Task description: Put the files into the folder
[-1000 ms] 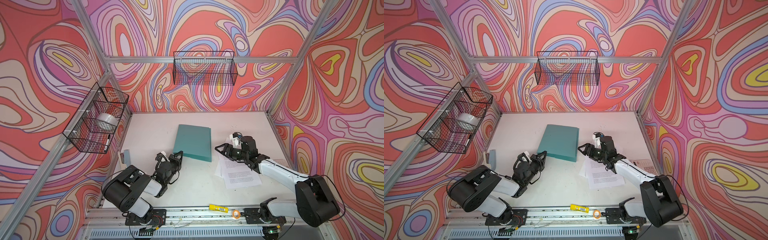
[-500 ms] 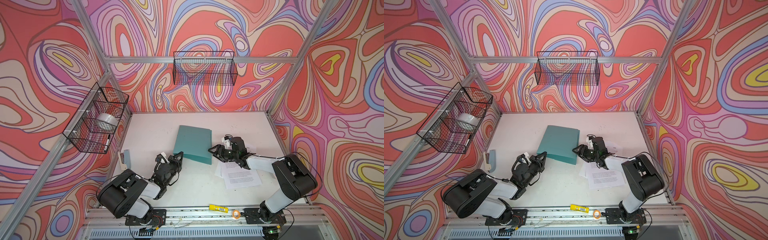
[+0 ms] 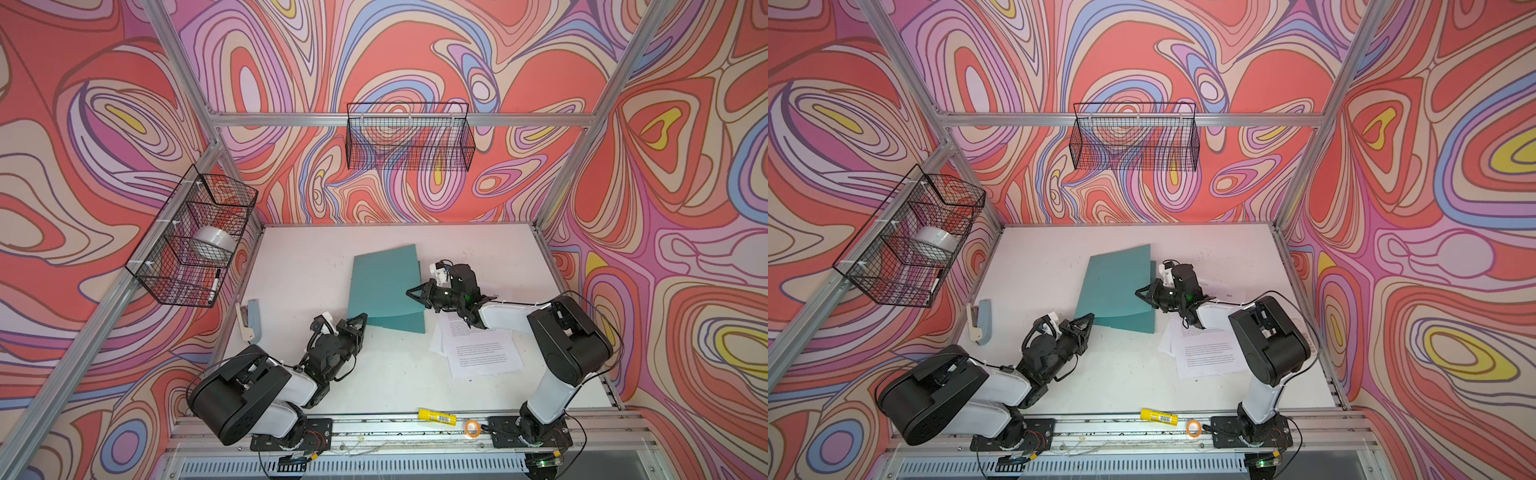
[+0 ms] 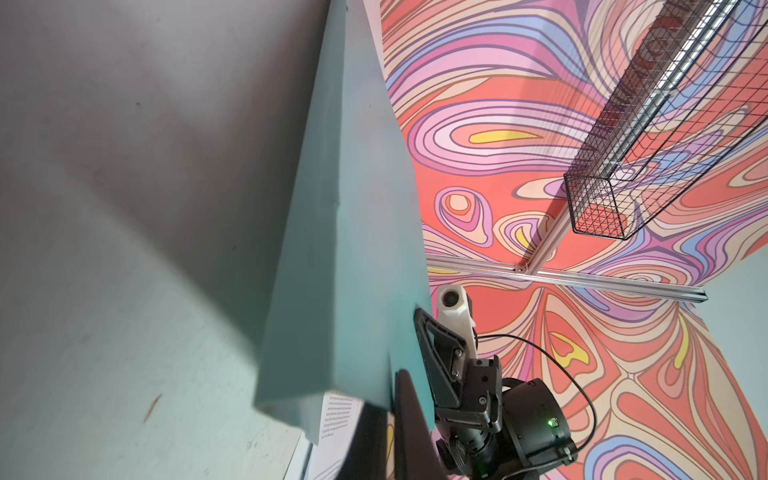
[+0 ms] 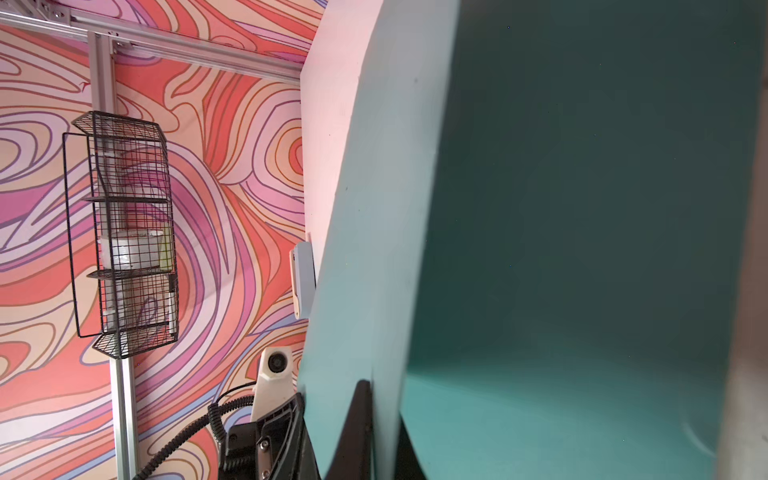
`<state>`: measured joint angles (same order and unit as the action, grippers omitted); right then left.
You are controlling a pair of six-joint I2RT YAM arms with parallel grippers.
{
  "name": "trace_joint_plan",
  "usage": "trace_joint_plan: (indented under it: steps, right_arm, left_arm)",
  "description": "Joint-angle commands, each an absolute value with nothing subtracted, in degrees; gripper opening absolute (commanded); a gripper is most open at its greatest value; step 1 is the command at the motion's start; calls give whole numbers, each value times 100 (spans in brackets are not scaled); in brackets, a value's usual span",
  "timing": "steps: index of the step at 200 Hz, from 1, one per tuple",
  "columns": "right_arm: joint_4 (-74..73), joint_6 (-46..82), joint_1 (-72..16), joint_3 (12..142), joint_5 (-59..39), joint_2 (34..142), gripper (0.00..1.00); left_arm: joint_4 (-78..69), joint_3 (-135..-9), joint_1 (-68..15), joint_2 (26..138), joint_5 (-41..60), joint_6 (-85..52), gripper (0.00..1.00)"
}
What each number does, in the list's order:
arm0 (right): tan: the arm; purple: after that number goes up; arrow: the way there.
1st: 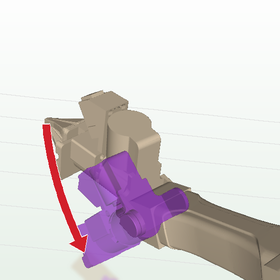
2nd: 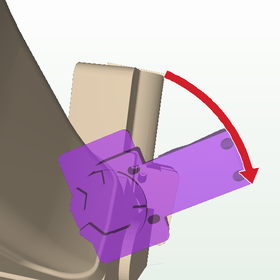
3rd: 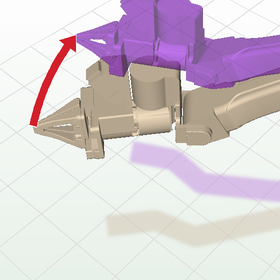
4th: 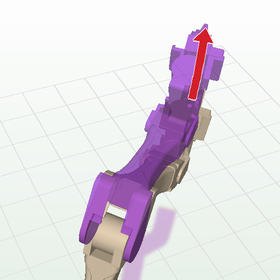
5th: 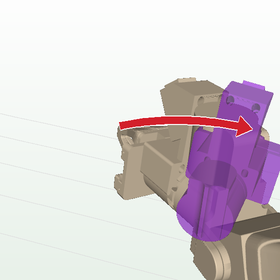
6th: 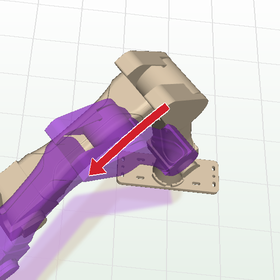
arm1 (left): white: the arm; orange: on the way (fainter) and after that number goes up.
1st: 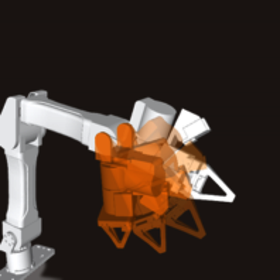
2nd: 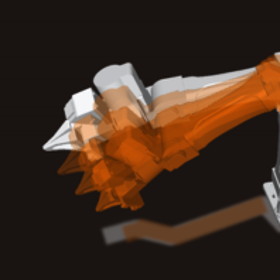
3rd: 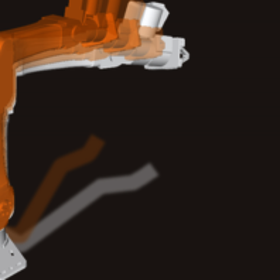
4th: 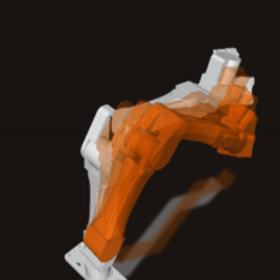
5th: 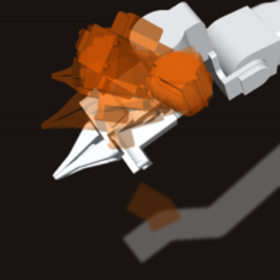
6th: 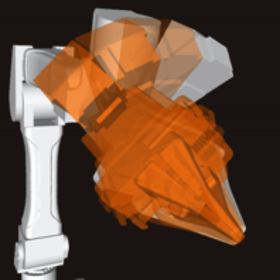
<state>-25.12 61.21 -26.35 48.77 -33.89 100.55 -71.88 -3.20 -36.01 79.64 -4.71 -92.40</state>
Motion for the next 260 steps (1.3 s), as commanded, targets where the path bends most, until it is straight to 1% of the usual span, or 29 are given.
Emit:
trace_joint_plan:
  steps: [1,10,18,25,34,42,58,73,96,123,155,177,204,238,260]
  right_arm:
    - [-2221,6023,-2628,5123,-3170,10069,0]
    - [-2076,5997,-2638,5203,-3132,10047,0]
    - [-1915,5953,-2643,5282,-3082,10014,0]
    - [-1816,5932,-2645,5321,-3027,9979,0]
    - [-1679,5915,-2661,5381,-2945,9935,0]
    - [-1582,5902,-2658,5428,-2909,9902,0]
    - [-1458,5931,-2687,5522,-2820,9854,0]
    - [-1327,5923,-2752,5660,-2750,9844,0]
    - [-978,5936,-2936,5964,-2546,9861,0]
    - [-460,5994,-3125,6358,-2218,9853,0]
    - [215,5958,-3319,6867,-1842,9826,0]
    - [510,5963,-3425,7061,-1591,9783,0]
    - [698,5949,-3515,7227,-1494,9758,0]
    - [726,5950,-3654,7328,-1595,9730,0]
    - [785,5946,-3747,7430,-1659,9729,0]
  left_arm:
    - [-6514,-337,-3579,7460,-204,-8756,56]
    - [-5942,-380,-3563,7100,-124,-8499,68]
    - [-5250,-468,-3551,6708,-66,-8236,82]
    - [-4484,-606,-3520,6246,0,-7952,88]
    - [-3368,-862,-3498,5607,8,-7493,90]
    - [-2079,-1222,-3498,5031,-82,-6928,92]
    - [-63,-2002,-3516,4139,-567,-5728,95]
    - [687,-2435,-3532,3673,-912,-4785,99]
    - [1635,-3135,-3583,3817,-1230,-3895,100]
    - [1782,-3445,-3979,4360,-1490,-3183,100]
    - [1652,-3778,-5054,5332,-2472,-2438,100]
    - [1454,-3914,-5497,5870,-3025,-2231,100]
    - [1040,-3946,-5568,6290,-3272,-2169,100]
    - [797,-4212,-5573,6891,-3727,-1796,97]
    - [448,-4288,-5576,7152,-3718,-1637,93]
